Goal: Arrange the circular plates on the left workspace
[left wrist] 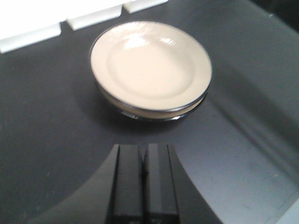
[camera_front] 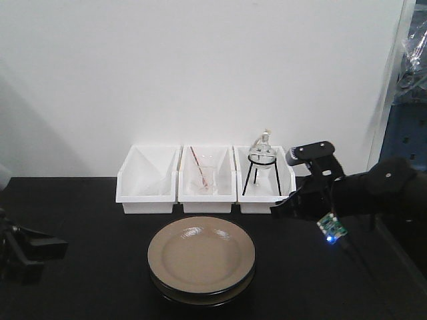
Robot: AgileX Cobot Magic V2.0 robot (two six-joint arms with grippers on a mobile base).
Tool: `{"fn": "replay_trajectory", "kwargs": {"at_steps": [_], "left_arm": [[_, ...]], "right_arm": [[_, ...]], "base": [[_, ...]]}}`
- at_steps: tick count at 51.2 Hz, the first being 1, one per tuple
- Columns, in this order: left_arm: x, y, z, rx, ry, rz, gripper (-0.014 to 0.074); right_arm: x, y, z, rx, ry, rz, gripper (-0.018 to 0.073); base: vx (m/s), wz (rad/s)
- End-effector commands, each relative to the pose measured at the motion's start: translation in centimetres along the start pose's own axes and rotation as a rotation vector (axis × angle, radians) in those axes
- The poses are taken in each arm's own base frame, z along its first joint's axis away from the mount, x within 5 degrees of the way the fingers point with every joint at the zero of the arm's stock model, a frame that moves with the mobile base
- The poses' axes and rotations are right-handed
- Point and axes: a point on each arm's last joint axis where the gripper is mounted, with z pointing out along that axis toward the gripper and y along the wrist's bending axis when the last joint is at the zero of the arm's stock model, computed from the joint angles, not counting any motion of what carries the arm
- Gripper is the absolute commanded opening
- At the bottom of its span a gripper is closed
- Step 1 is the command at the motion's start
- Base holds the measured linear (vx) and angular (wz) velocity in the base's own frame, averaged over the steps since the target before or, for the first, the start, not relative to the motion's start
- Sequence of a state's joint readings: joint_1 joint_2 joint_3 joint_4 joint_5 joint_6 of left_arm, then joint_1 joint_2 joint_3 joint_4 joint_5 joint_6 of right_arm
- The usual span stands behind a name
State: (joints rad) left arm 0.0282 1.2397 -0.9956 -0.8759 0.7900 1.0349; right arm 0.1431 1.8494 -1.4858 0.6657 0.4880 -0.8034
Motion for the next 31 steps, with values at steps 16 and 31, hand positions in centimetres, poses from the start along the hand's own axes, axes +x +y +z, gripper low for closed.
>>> {"fn": "replay_trajectory", "kwargs": {"at_steps": [16,31], "left_arm": [[5.1,-2.8,-3.5,-0.168,-0.127,-0.030,-0.0001],[10.2,-6.6,-8.0,-0.324,-0.372,0.006,0.0000]], "right_arm": [[4.0,3.2,-16.3,0.329,-0.356,0.000,-0.0005],[15.4,6.2,-22.2,0.470,-0.544,0.017,-0.0005]], "base": [[0.00,0.00],[0.00,0.00]]}}
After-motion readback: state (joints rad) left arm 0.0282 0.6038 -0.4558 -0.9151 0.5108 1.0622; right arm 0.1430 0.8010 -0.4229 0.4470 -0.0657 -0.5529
